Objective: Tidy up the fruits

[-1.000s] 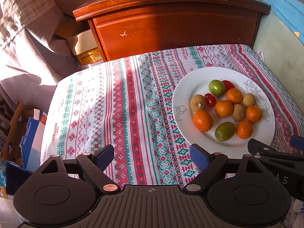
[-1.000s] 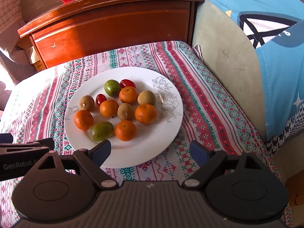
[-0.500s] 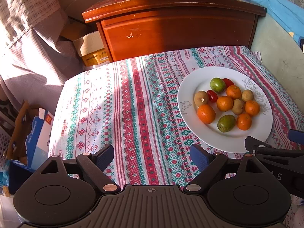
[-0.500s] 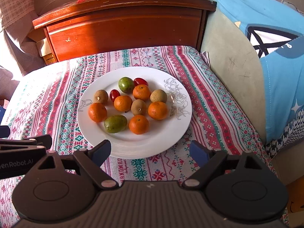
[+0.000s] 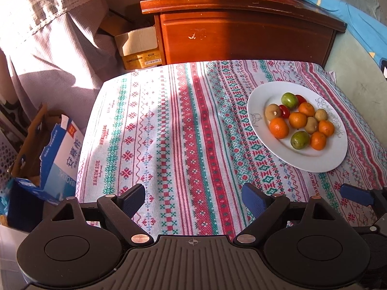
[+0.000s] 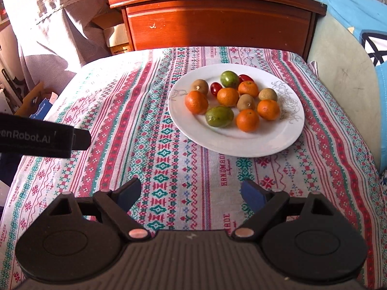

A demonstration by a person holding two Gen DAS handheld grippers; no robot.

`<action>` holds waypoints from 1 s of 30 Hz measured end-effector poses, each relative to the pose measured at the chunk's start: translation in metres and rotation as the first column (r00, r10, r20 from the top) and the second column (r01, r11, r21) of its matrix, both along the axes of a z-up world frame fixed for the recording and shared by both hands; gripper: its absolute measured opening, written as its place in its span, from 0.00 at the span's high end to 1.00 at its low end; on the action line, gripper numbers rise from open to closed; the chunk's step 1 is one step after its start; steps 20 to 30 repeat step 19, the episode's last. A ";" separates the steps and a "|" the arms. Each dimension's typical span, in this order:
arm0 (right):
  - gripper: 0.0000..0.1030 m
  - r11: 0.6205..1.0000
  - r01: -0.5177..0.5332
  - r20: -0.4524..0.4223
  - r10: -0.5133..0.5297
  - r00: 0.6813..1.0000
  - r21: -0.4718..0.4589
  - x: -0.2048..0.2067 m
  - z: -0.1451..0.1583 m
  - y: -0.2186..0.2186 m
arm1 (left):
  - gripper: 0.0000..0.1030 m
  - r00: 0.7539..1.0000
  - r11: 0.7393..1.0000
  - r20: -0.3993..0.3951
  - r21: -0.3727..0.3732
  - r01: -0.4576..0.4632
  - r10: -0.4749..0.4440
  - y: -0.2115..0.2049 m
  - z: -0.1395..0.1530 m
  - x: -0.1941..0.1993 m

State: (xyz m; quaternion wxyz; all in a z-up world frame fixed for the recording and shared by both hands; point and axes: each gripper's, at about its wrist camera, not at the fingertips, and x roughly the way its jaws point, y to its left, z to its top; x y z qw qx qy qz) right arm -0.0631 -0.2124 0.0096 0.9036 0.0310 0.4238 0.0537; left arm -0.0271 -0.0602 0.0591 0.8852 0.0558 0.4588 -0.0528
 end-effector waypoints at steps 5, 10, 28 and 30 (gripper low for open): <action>0.13 0.999 -0.044 0.014 0.045 0.999 -0.009 -0.011 -0.016 0.019 | 0.14 1.000 0.999 -0.004 -0.024 -0.021 0.021 0.016 0.000 -0.003; 0.04 0.996 -0.068 0.091 0.074 0.993 -0.066 -0.018 -0.026 0.031 | 0.14 0.999 0.999 -0.007 -0.037 -0.035 0.035 0.024 0.000 -0.005; 0.01 0.996 -0.059 0.175 0.070 0.982 -0.065 -0.009 -0.034 0.035 | 0.14 0.999 0.998 -0.007 -0.050 -0.049 0.048 0.030 -0.002 -0.002; 0.01 0.996 -0.059 0.175 0.070 0.982 -0.065 -0.009 -0.034 0.035 | 0.14 0.999 0.998 -0.007 -0.050 -0.049 0.048 0.030 -0.002 -0.002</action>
